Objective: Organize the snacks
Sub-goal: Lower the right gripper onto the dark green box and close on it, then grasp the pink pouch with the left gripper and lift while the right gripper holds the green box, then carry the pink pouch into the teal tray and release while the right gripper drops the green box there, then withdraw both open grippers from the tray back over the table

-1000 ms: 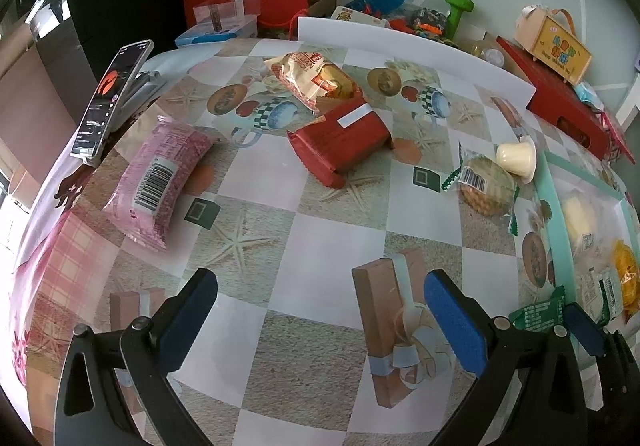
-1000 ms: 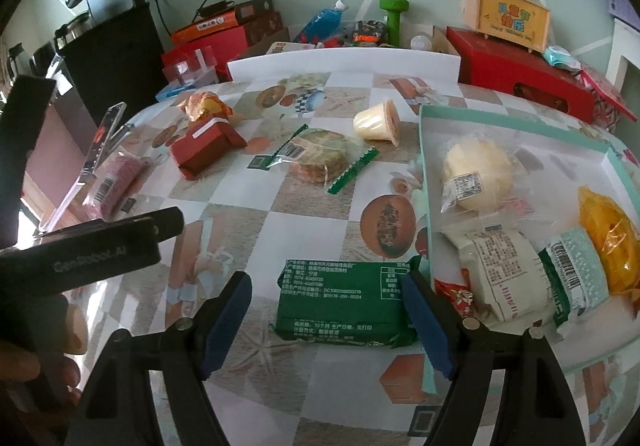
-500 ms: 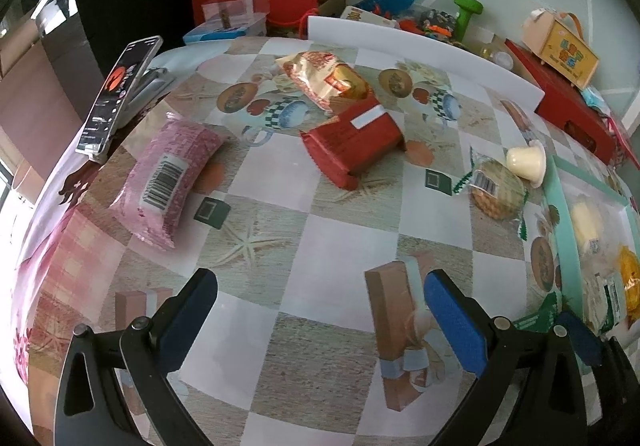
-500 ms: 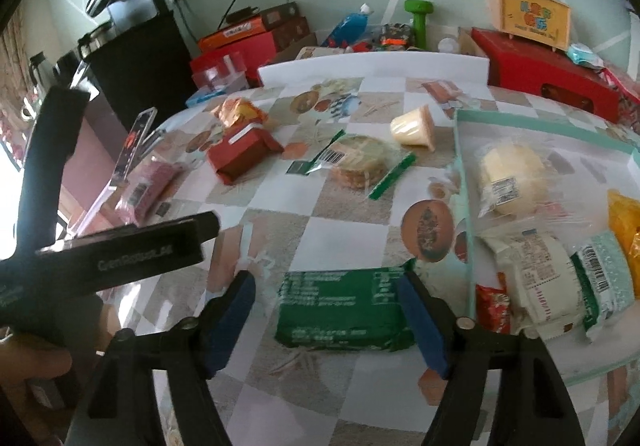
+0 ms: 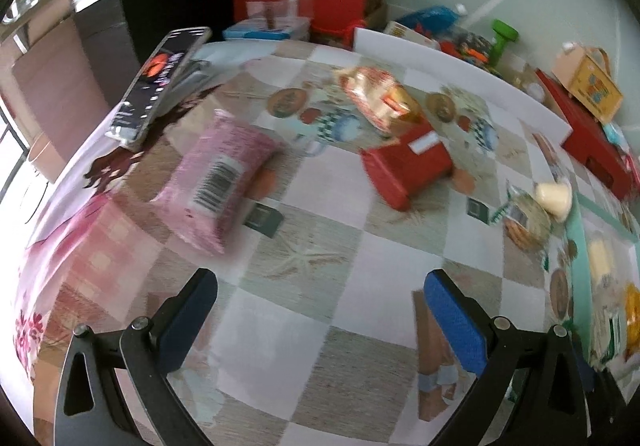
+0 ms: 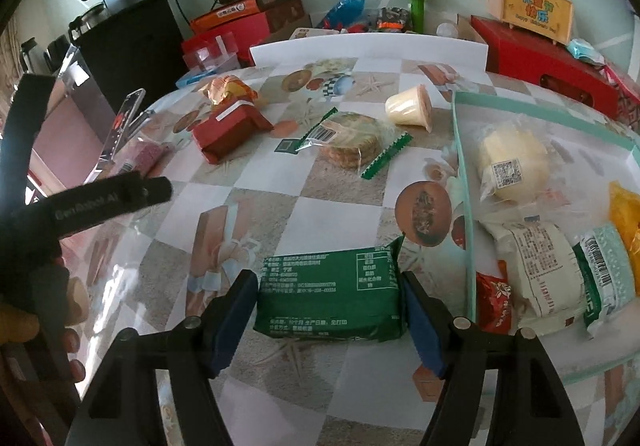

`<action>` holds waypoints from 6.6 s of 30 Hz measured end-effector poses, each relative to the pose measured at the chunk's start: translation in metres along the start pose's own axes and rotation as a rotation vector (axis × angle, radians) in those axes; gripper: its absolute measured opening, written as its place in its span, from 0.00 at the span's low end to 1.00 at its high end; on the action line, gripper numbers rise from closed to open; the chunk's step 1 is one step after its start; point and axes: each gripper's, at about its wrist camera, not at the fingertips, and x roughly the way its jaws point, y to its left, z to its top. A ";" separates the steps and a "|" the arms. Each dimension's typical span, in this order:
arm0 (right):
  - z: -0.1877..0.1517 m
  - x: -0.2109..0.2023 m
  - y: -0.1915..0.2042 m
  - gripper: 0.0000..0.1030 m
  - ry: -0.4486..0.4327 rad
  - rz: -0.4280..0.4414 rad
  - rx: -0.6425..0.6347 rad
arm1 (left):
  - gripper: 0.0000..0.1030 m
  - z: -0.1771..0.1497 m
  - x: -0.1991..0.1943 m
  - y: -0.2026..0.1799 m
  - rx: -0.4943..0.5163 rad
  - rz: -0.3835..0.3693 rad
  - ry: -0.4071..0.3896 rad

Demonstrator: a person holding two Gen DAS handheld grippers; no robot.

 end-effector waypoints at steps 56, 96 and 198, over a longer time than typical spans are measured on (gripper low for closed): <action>0.022 0.041 0.045 0.71 -0.018 -0.036 -0.090 | 0.41 0.043 0.047 0.053 0.034 0.072 -0.047; 0.008 -0.103 -0.187 0.69 -0.425 -0.301 0.467 | 0.41 0.008 -0.065 -0.193 0.345 -0.384 -0.174; 0.048 -0.043 -0.056 1.00 -0.284 -0.196 0.100 | 1.00 0.021 -0.011 -0.053 0.070 -0.008 -0.066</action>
